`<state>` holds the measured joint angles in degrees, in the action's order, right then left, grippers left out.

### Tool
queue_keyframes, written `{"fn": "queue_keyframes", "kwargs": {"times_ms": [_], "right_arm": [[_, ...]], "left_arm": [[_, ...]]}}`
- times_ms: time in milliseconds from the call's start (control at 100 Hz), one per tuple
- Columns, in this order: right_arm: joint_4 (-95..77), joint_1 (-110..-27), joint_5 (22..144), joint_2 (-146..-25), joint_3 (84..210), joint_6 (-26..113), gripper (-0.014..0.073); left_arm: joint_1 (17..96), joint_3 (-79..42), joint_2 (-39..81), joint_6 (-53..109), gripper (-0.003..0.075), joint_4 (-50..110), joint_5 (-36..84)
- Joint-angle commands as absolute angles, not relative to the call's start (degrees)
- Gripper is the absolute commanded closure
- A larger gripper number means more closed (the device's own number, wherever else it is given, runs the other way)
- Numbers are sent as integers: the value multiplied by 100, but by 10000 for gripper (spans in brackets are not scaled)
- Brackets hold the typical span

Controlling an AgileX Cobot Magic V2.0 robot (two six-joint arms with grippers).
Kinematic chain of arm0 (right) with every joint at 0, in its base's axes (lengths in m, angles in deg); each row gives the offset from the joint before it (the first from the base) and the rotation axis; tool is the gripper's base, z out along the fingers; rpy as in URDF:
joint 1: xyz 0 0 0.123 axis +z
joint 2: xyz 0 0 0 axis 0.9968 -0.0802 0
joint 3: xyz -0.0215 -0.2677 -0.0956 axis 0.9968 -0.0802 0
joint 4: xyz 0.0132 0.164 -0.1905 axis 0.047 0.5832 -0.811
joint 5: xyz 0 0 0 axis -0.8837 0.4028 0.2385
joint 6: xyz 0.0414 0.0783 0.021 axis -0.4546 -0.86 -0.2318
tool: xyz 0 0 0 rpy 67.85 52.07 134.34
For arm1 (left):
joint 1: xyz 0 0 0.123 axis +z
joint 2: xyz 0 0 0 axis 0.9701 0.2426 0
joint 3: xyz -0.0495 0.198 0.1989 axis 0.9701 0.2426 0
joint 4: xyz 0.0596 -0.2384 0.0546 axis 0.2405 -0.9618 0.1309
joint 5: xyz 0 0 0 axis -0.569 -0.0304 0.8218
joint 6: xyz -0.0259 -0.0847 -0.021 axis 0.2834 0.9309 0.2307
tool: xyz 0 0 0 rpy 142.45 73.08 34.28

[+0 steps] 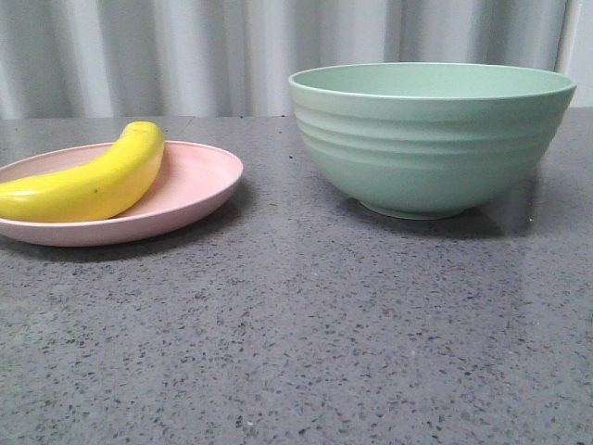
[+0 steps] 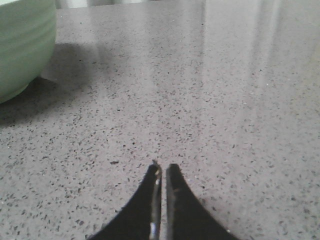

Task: Transfer banana from pink plate to green bowl

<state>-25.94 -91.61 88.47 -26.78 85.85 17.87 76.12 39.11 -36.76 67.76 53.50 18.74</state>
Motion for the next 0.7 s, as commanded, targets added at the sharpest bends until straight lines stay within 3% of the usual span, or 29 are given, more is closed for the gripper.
{"fn": "queue_keyframes", "kwargs": {"times_ms": [0, 260, 500, 690], "right_arm": [[-2632, -9192, 8705, -2569, 8434, 1854, 669], [-2632, -9192, 8671, -2569, 8434, 1854, 669], [-2839, -9192, 8567, -2569, 8434, 1854, 669], [-2839, -9192, 7804, -2569, 8434, 1854, 669]], "left_arm": [[7618, 4059, -3862, 6813, 738, 5293, 2091], [7618, 4059, -3862, 6781, 739, 6416, 2182], [7618, 4059, -3862, 6813, 738, 6512, 2296], [7618, 4059, -3862, 6813, 738, 6029, 2652]]}}
